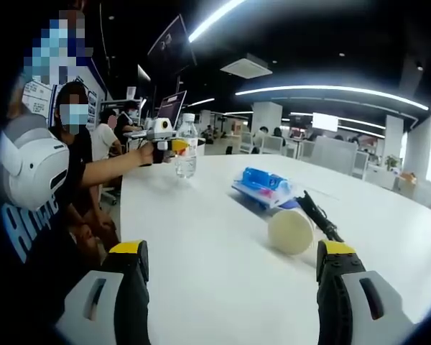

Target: Arrange the tabletop items into an orderly group along one side of the table until the central work area is clear of visible clutter.

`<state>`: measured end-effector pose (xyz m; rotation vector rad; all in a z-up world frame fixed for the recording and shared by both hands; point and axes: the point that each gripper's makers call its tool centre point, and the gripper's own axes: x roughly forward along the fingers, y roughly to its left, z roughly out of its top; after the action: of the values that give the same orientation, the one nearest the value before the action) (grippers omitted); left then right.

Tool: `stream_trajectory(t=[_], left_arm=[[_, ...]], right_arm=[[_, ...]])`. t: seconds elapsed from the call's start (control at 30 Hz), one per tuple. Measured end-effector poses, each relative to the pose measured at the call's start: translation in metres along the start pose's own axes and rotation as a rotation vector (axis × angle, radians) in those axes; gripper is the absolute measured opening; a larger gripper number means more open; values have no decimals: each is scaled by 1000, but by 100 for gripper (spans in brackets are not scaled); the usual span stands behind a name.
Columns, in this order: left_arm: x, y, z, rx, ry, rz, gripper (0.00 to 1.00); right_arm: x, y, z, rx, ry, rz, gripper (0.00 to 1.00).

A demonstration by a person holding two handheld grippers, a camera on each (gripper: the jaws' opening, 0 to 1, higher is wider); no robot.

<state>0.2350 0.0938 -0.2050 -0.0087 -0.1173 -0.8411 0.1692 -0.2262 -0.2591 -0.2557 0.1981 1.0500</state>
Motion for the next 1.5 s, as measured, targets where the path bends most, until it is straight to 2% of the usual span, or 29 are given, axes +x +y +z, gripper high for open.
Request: stream_trajectory(t=[0.17,0.37,0.7,0.8,0.9,1.03,1.07,1.1,1.17,1.37,1.5], left_arm=[[2,12,-1,-38,-39,-23,41],[6,34,-5,-39,-41,-18,41],[5,58,-22,-58,-46,-5,41],[7,60,-22,-50,-42,-13,41],[6,63,-22,-75,-53,-28,41],[5,63,-31,-67,-24,-32,41],[4,65,-25,-70,-59,-34,41],[2,66,-26,-88,-49,-33,41],[1,66,-29,-64,-33,-21,41],[0,61,-26,-50,-50,-51,43],[-1,62,-25,-65,-56,-49,44]], right_arm=[[-6,-3,1,3,-2,-19,94],[-13,-5,-1,9,8,-43,94],[-23,-12,-5,19,19,-78,94],[-23,-13,-5,20,18,-82,94],[-23,-13,-5,23,16,-85,94],[-24,-14,-6,22,23,-86,94],[-24,-14,-6,22,24,-88,94],[-24,-15,-6,23,23,-90,94],[-24,-15,-6,24,21,-90,94],[-23,-16,-7,26,21,-88,94],[-21,-16,-10,31,30,-83,93]])
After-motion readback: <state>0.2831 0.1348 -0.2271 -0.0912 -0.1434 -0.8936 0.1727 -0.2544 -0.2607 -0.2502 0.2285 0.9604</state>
